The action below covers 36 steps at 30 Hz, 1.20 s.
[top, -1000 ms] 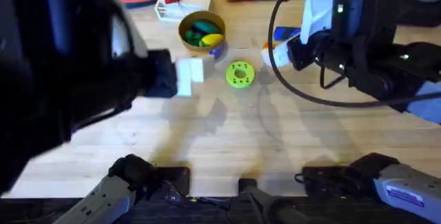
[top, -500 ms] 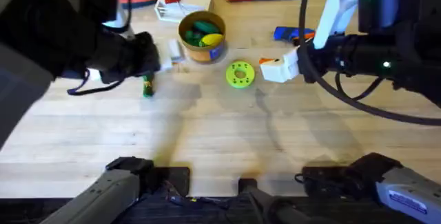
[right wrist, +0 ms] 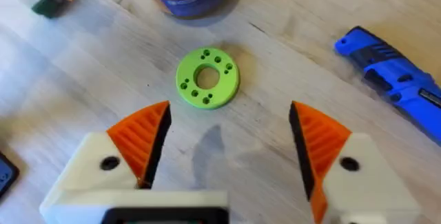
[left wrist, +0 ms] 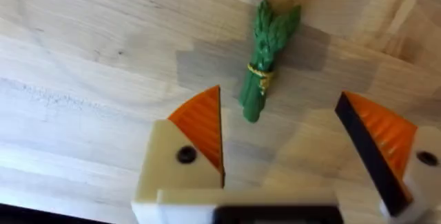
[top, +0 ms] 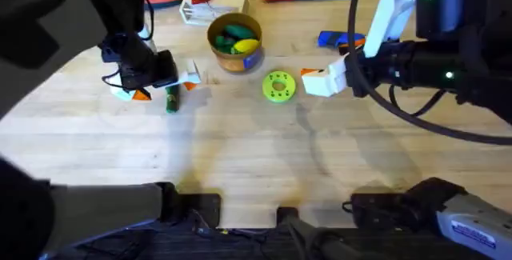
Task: Pick up the gripper from the table and insert it into the empty holder that is missing its gripper. Then pick up a screw, insert it into the mounting hole, and use the screwdriver to tighten it. Finally, clean up the table by picking up the vegetable and placing it into the bucket.
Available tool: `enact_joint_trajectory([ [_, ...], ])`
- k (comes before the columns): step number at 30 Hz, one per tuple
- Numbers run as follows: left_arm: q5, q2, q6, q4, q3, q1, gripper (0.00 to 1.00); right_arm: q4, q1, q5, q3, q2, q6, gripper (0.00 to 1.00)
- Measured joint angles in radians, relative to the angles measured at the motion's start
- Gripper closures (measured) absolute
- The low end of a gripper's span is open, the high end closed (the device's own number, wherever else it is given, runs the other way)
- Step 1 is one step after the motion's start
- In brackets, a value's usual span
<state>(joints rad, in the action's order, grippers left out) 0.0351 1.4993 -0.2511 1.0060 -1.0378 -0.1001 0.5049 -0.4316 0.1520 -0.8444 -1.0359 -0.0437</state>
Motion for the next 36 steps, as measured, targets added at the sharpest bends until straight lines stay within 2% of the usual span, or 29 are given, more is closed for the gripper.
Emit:
enact_joint_trajectory([
  [6, 0.007, 0.112, 0.013, -0.03, 0.0, 0.0, 0.016, 0.004, 0.0, 0.0, 0.0, 0.0, 0.0, 0.01],
  [9, 0.009, 0.145, 0.013, -0.031, 0.0, 0.0, 0.138, 0.004, 0.0, -0.001, 0.0, 0.0, 0.0, 0.01],
  [10, 0.01, 0.154, 0.015, -0.031, 0.0, 0.0, 0.24, 0.004, 0.0, -0.001, 0.0, 0.0, 0.0, 0.01],
  [14, 0.013, 0.168, 0.016, -0.031, 0.0, 0.0, 0.856, 0.004, 0.0, -0.001, 0.0, 0.0, 0.0, 0.01],
  [15, 0.013, 0.168, 0.02, -0.03, 0.0, 0.0, 0.955, 0.004, 0.0, -0.001, 0.0, 0.0, 0.0, 0.01],
  [18, 0.013, 0.168, 0.02, 0.015, -0.006, 0.0, 0.976, 0.004, 0.0, -0.001, 0.0, 0.0, 0.0, 0.01],
  [22, 0.013, 0.165, 0.019, 0.13, -0.048, 0.0, 0.976, 0.004, 0.0, -0.021, 0.0, 0.0, 0.0, 0.01],
  [26, 0.0, 0.122, 0.01, 0.231, -0.171, 0.005, 0.977, 0.004, 0.0, -0.054, 0.0, 0.0, 0.0, 0.01],
  [28, -0.026, 0.077, 0.008, 0.247, -0.249, 0.016, 0.977, 0.004, 0.0, -0.061, 0.0, 0.0, 0.0, 0.01],
  [30, -0.07, 0.026, 0.004, 0.214, -0.313, 0.036, 0.977, 0.004, 0.0, -0.064, 0.0, 0.0, 0.0, 0.01],
  [32, -0.125, -0.022, -0.01, 0.128, -0.347, 0.062, 0.977, 0.001, 0.0, -0.07, 0.0, 0.0, 0.0, 0.01],
  [36, -0.217, -0.049, -0.041, -0.048, -0.364, 0.134, 0.977, -0.004, 0.0, -0.074, 0.0, 0.0, 0.0, 0.01],
])
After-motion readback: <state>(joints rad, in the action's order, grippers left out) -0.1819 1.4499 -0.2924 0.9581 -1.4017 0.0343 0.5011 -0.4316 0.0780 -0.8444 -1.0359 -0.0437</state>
